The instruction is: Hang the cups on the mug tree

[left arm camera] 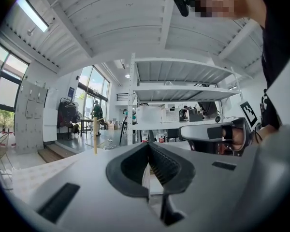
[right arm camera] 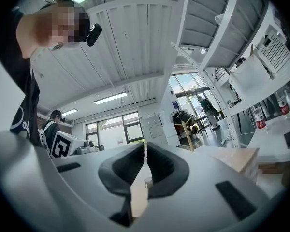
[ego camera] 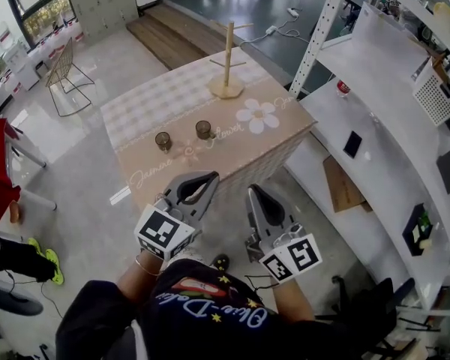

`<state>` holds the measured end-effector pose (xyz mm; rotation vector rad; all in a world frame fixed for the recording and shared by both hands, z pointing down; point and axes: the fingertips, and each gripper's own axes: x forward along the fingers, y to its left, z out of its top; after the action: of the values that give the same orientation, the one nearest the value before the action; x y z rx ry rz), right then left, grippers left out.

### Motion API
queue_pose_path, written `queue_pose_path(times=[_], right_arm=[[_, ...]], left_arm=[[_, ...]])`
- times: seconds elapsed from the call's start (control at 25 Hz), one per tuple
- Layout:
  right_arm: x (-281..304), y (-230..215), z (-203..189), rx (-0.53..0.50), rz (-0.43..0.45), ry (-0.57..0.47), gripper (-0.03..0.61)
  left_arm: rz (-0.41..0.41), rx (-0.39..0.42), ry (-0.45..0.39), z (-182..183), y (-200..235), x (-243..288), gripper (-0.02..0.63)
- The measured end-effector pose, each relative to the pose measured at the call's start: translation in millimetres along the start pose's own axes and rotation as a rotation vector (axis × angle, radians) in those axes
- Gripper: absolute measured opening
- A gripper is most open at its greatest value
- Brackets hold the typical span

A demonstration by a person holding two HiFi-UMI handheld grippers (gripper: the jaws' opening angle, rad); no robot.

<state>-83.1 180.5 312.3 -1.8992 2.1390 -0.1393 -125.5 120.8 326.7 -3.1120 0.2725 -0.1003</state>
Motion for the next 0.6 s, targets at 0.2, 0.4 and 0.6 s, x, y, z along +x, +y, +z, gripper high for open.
queue_pose_path(times=[0.2, 0.4, 0.6], right_arm=[[5, 3, -4, 0.008, 0.028, 0.009, 0.011], [8, 6, -6, 0.006, 0.041, 0.015, 0.011], [11, 5, -6, 0.006, 0.049, 0.018, 0.011]], left_arm=[[0.007, 0.029, 0.021, -2, -1, -4, 0.008], [0.041, 0.034, 0.021, -4, 6, -12, 0.008], [0.042, 0.029, 0.03, -6, 9, -10, 0.008]])
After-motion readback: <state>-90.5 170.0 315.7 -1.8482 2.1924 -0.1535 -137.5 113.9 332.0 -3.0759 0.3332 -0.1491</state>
